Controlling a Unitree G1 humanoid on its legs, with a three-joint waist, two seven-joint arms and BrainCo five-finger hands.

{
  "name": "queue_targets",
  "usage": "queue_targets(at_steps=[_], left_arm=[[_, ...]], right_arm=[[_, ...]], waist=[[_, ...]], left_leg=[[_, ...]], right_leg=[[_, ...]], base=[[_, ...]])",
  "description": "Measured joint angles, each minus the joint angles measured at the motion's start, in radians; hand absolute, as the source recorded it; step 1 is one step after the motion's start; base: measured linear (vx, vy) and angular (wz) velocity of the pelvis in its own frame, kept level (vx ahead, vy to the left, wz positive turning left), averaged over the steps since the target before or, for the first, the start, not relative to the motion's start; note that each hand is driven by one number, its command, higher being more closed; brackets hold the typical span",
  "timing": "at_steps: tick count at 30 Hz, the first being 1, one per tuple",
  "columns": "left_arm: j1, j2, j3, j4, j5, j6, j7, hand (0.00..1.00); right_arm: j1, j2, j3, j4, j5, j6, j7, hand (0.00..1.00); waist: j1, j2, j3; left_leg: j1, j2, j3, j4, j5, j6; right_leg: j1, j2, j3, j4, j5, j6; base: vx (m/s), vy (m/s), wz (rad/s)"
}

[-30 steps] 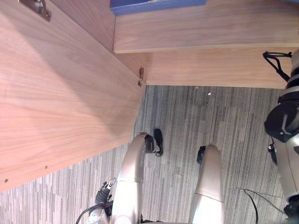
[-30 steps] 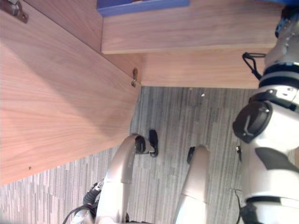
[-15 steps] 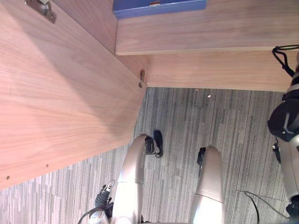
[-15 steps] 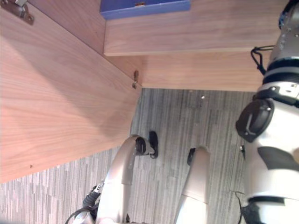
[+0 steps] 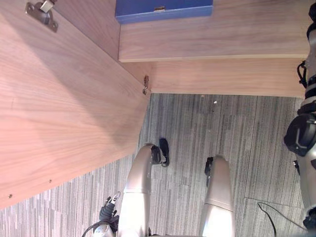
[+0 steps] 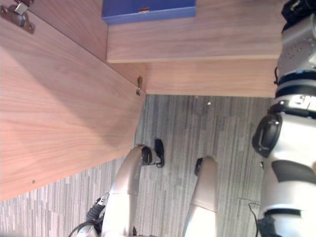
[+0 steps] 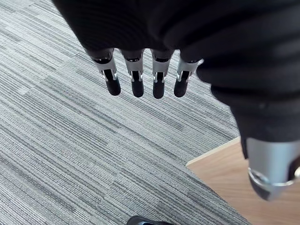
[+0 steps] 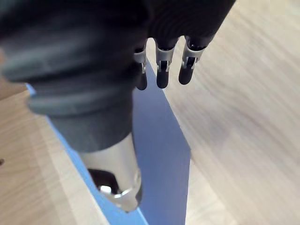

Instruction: Walk over to the cabinet, pick up the folder, carry it to the office cabinet, place the folder inside the office cabinet, then close the office cabinet door

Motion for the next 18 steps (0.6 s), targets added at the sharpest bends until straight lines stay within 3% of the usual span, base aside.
queue_targets(at_steps=[12, 18], left_arm=[[0.0, 0.005, -0.004, -0.025, -0.008, -0.027, -0.031, 0.0], [0.003, 0.013, -0.02, -0.042, -0.029, -0.027, -0.054, 0.0]], right_arm=[[0.0, -0.117, 0.015, 0.051, -0.131, 0.03, 0.039, 0.0], [-0.002, -0.228, 0.051, 0.06, -0.388, 0.055, 0.124, 0.0]], waist=[[-0.02, -0.002, 0.073], [-0.022, -0.003, 0.089]], left_leg=[[0.019, 0.001, 0.015, -0.03, 0.001, 0.004], [-0.002, 0.002, 0.024, -0.033, 0.002, 0.006]], right_leg=[[0.019, -0.002, 0.003, -0.048, 0.016, 0.013], [-0.009, -0.002, 0.011, -0.049, 0.02, 0.017]], base=[[-0.03, 0.115, -0.02], [-0.05, 0.095, -0.01]])
